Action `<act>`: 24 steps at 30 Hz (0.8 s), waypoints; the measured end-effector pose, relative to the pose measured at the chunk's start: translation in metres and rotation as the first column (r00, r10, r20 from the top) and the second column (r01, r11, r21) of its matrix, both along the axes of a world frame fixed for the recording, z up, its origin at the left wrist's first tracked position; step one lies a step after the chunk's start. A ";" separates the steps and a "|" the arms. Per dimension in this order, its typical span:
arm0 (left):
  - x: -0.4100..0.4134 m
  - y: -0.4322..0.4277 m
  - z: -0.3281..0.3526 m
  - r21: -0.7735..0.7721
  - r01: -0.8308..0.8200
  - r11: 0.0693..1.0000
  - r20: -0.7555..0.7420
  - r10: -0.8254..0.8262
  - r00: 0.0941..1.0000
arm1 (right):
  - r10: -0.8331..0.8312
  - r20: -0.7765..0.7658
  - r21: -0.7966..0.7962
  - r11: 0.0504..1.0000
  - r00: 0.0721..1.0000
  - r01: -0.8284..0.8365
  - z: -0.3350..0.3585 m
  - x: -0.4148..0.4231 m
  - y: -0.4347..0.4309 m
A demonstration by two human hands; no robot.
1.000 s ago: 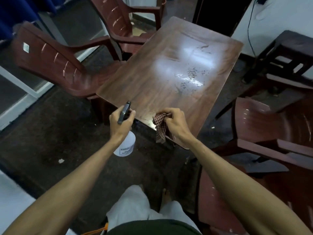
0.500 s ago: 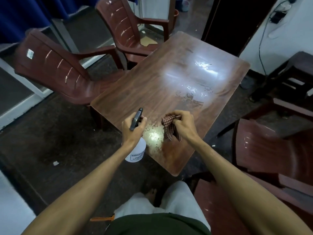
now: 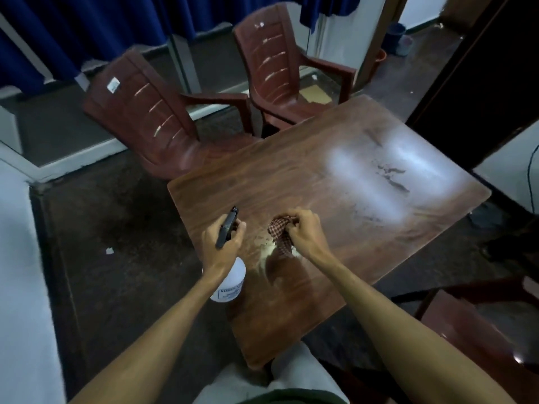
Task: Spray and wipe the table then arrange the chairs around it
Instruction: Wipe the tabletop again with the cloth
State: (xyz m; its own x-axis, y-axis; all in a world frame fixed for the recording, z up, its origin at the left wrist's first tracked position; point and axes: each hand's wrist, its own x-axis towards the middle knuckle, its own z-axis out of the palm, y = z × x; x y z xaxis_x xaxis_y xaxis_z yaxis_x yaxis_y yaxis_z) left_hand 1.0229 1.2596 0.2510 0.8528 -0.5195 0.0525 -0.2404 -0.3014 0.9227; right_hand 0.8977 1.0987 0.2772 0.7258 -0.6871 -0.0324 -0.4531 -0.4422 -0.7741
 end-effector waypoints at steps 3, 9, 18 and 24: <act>-0.004 -0.012 0.005 0.005 -0.046 0.999 -0.012 0.046 0.999 | 0.054 0.000 -0.040 0.998 0.999 -0.054 0.004 -0.002 -0.014; -0.024 -0.043 0.014 -0.021 -0.109 0.994 -0.031 0.108 0.994 | 0.159 0.003 -0.070 0.985 0.987 -0.158 0.010 -0.010 -0.061; -0.053 -0.179 0.016 -0.012 -0.238 0.971 -0.017 0.238 0.971 | 0.289 0.037 -0.036 0.957 0.957 -0.288 -0.015 -0.021 -0.208; -0.075 -0.282 0.027 -0.018 -0.321 0.947 -0.029 0.321 0.947 | 0.352 0.035 0.001 0.936 0.935 -0.352 -0.008 -0.042 -0.310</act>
State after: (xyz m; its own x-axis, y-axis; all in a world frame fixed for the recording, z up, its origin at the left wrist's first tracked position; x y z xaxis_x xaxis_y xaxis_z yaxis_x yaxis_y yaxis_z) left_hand 0.9475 0.9772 0.2776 0.9754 -0.2172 0.0372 -0.1110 -0.3383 0.9345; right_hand 0.8559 0.7891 0.2689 0.9221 -0.3870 -0.0074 -0.2427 -0.5632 -0.7899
